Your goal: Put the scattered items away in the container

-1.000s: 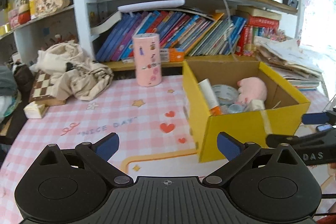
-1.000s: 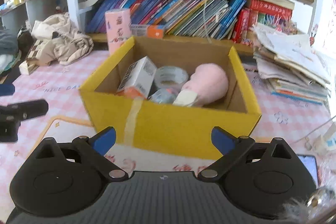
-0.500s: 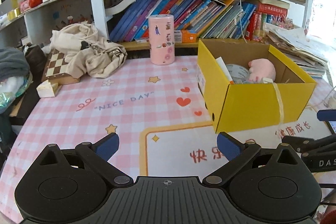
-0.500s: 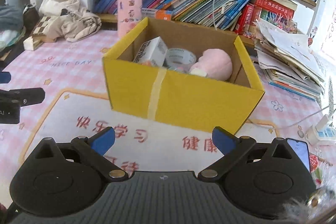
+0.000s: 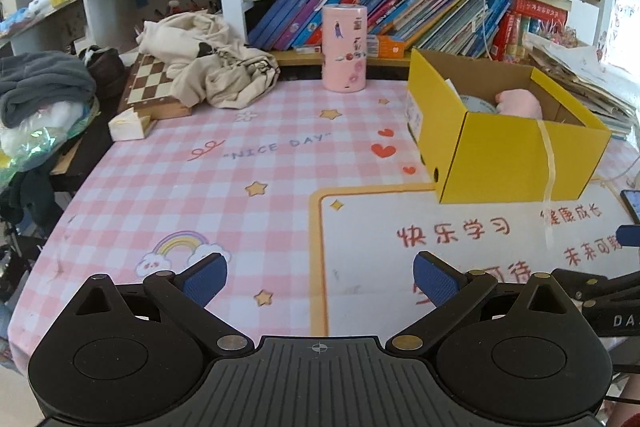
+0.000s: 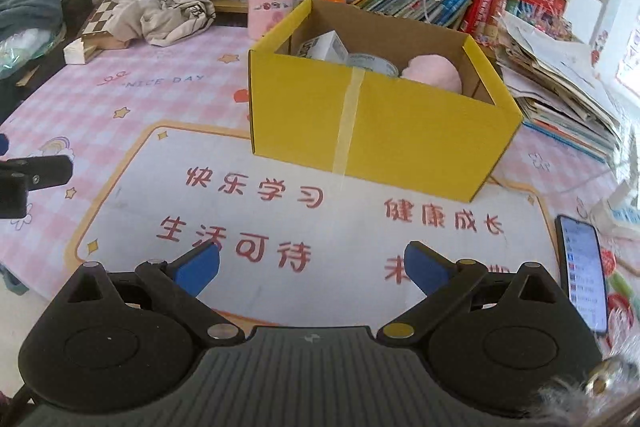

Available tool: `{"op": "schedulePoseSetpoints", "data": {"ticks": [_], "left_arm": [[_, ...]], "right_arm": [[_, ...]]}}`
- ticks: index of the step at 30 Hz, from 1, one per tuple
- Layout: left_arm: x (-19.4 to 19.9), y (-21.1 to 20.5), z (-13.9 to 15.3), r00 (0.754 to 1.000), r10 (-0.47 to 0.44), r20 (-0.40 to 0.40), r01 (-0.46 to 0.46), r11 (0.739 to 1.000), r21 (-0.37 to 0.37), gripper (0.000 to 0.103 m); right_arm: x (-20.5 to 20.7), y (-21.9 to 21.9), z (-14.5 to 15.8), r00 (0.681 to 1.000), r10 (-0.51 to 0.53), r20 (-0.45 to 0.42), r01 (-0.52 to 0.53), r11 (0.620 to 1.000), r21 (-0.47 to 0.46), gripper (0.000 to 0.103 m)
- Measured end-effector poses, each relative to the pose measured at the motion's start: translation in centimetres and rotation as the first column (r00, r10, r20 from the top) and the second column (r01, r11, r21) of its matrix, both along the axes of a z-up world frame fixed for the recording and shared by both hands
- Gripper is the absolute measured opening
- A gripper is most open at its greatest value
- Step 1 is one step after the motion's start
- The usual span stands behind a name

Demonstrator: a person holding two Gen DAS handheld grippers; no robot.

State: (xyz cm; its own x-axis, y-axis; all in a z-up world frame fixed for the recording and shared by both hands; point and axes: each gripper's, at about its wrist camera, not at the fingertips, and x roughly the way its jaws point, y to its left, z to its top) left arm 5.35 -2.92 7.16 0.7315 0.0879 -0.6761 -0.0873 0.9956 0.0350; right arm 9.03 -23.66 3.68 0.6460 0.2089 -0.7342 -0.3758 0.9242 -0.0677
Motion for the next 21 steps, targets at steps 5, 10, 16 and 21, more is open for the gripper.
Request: {"op": "schedulePoseSetpoints", "data": {"ticks": [5, 10, 16, 21], "left_arm": [[-0.7, 0.5, -0.1, 1.0, -0.024, -0.009, 0.024, 1.0, 0.009, 0.101], [-1.5, 0.9, -0.3, 0.998, -0.06, -0.008, 0.06, 0.998, 0.009, 0.101], [-2.4, 1.9, -0.6, 0.998, -0.058, -0.006, 0.059, 0.998, 0.004, 0.101], [-2.8, 2.4, -0.4, 0.998, -0.066, 0.009, 0.066, 0.998, 0.002, 0.101]], "right_arm": [[-1.0, 0.1, -0.2, 0.999, -0.052, -0.007, 0.052, 0.999, 0.009, 0.1], [-1.9, 0.6, -0.1, 0.997, -0.079, -0.003, 0.079, 0.997, 0.011, 0.1], [-3.1, 2.0, -0.5, 0.998, -0.061, -0.016, 0.061, 0.998, -0.008, 0.1], [-3.6, 2.7, -0.4, 0.998, -0.058, 0.002, 0.058, 0.998, -0.01, 0.1]]}}
